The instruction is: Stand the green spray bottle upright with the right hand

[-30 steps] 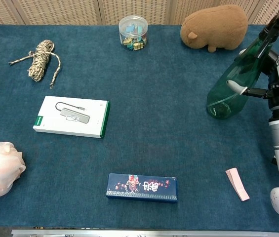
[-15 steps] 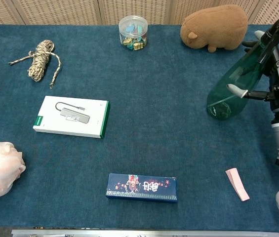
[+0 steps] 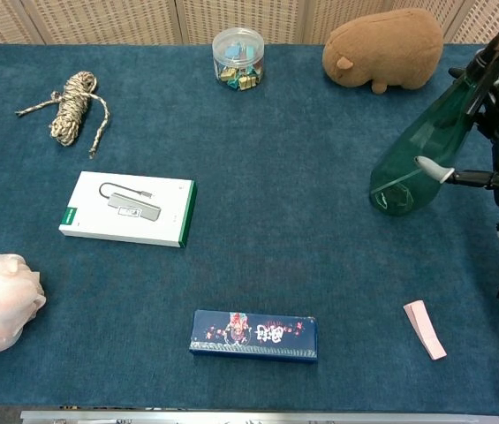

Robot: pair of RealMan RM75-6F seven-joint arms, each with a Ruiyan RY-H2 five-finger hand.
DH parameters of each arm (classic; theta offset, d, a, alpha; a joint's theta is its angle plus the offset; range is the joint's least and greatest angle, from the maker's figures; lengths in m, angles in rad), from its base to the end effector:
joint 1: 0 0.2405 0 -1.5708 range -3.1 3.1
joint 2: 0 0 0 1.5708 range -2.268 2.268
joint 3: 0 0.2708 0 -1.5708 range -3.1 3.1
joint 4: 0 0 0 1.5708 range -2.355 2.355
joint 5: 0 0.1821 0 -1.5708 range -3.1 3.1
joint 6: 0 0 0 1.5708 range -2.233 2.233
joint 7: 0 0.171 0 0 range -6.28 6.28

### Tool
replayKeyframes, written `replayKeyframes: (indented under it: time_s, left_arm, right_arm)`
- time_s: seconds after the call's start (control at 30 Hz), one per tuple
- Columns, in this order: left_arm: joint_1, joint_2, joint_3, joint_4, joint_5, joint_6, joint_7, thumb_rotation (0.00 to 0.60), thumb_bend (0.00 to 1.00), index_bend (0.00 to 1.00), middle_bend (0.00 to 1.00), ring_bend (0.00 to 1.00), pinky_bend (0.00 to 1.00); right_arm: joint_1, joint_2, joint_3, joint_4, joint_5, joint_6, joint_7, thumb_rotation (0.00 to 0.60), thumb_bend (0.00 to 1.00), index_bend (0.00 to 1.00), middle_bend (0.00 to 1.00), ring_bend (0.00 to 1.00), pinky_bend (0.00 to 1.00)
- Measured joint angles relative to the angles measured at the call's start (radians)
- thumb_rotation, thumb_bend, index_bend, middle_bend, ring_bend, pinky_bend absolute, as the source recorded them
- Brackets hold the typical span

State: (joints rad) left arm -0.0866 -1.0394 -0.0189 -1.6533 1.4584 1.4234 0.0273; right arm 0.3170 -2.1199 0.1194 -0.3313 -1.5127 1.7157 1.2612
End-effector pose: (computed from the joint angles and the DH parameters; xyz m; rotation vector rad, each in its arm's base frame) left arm -0.3227 0.2006 0.2020 -1.4172 -0.9358 -0.7812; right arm -0.2782 -0.2730 0.0015 1.0070 -1.3072 1.9939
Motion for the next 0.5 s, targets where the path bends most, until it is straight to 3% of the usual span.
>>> replayKeyframes:
  time_s: [0.33,0.5]
  left_arm:
    - [0.000,0.001,-0.001,0.001,0.000,0.001,-0.001,0.600,0.40,0.52,0.54,0.35,0.49]
    - [0.000,0.000,0.000,0.001,0.000,0.000,0.003,0.600,0.40,0.52,0.54,0.35,0.49]
  right_arm:
    - [-0.011,0.041,0.009,-0.056,-0.005,0.059,-0.043,0.600,0.00,0.08,0.18,0.14,0.36]
    - [-0.016,0.074,0.015,-0.115,-0.003,0.071,-0.126,0.600,0.00,0.08,0.18,0.14,0.36]
